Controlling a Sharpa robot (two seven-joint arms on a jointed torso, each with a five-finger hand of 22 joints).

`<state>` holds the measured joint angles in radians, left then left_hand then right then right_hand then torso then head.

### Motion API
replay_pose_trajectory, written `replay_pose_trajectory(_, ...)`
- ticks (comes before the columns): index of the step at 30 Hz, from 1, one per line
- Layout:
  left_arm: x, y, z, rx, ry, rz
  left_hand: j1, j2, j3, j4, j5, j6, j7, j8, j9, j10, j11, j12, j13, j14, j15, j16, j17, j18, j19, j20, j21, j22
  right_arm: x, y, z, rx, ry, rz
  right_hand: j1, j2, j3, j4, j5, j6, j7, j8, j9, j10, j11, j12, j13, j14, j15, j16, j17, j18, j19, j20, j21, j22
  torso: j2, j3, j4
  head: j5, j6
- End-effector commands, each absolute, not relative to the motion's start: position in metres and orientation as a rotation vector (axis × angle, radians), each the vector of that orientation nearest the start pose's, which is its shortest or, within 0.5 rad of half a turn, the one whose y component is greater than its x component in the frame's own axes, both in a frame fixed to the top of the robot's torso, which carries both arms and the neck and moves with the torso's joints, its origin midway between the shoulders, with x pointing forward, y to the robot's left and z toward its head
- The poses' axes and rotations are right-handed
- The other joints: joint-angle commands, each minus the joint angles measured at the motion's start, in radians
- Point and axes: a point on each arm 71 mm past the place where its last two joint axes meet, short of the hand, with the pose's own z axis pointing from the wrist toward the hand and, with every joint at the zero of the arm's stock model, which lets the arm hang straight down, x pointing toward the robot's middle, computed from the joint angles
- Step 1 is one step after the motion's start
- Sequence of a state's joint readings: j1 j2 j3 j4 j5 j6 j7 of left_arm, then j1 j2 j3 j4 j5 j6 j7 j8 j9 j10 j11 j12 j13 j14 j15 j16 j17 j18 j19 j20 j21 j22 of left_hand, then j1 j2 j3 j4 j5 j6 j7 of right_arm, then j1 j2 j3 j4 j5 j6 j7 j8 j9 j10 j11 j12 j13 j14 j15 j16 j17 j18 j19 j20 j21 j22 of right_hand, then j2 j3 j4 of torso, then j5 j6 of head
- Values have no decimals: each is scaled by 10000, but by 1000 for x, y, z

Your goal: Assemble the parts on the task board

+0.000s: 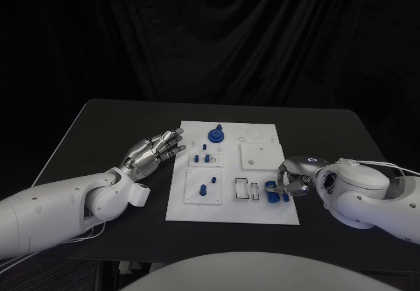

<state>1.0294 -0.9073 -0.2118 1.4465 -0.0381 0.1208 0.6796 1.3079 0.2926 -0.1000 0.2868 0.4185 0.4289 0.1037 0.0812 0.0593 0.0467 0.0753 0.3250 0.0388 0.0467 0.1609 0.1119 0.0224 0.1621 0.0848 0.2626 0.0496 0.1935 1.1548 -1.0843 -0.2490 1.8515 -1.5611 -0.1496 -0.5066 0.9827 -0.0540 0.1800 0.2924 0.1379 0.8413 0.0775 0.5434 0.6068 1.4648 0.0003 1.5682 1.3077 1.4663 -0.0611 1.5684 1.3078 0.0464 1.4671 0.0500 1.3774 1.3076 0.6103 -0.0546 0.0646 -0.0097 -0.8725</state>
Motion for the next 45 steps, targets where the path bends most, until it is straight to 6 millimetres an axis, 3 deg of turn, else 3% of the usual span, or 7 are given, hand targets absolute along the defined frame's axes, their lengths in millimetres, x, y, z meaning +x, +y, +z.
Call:
replay_pose_trajectory(1,420,247,-295,-11192,15171,-18854,83,-7,43,9,65,-31,1,30,2,9,54,-35,2,-4,65,22,9,100,22,42,27,-13,373,-244,-267,-1763,21101,2087,-70,-24,81,-8,-80,98,-15,-92,-57,1060,83,26,2631,1045,101,24,2630,40,37,85,-21,1965,-2,1,0,14,-2)
replay_pose_trajectory(23,419,246,-298,-11280,15333,-18870,142,-5,124,-8,109,-70,20,20,-5,-11,80,-55,-1,-23,79,4,5,95,13,53,20,-32,379,-234,-283,-1622,20997,2650,391,25,319,-39,217,578,-65,-528,-312,1060,38,26,2631,1045,64,24,2630,0,134,64,156,2023,-3,2,-14,68,-2)
replay_pose_trajectory(26,419,246,-298,-11291,15352,-18865,156,-6,142,-13,123,-74,23,20,-5,-14,84,-59,-1,-25,80,2,4,94,13,55,20,-32,380,-234,-284,-1442,21103,2830,519,46,392,-78,688,642,-74,-640,-358,1060,32,26,2631,1045,57,24,2630,-6,146,56,183,2031,-4,1,-16,80,-2)
replay_pose_trajectory(28,419,246,-298,-11299,15363,-18857,166,-6,155,-17,132,-74,26,20,-5,-14,87,-54,-1,-23,80,7,5,94,11,55,18,-36,380,-233,-284,-1249,21129,3030,908,-34,574,-244,1645,718,-96,-740,-386,1060,9,26,2631,1045,37,24,2630,-13,160,38,214,2040,-6,-1,-10,77,-2)
replay_pose_trajectory(35,418,246,-298,-11317,15395,-18853,214,-12,212,-32,191,-85,35,21,-6,-17,100,-57,0,-30,82,2,5,94,7,58,14,-49,380,-232,-287,-365,21503,3526,1665,-235,1029,-741,3265,838,-200,-782,-317,1060,-94,26,2631,1045,-53,24,2630,-76,292,-38,477,2127,-7,-6,4,58,-2)
replay_pose_trajectory(40,418,245,-298,-11326,15428,-18876,226,-14,226,-36,207,-86,37,21,-6,-16,103,-53,1,-29,83,5,5,95,9,59,15,-46,380,-233,-290,-131,21877,3553,1770,-331,1097,-879,3312,744,-173,-835,-295,1060,-72,26,2631,1045,-40,24,2630,-59,255,-42,410,2102,0,-2,4,77,-2)
replay_pose_trajectory(45,418,245,-298,-11333,15442,-18885,256,-18,262,-45,251,-77,46,26,-5,-5,123,-12,7,-30,79,5,6,97,11,61,15,-49,380,-231,-285,833,21410,4358,2082,-407,1546,-1339,4924,761,-300,-327,212,1060,-187,26,2631,1045,-140,24,2630,-101,345,-126,593,2159,3,-6,-10,133,-2)
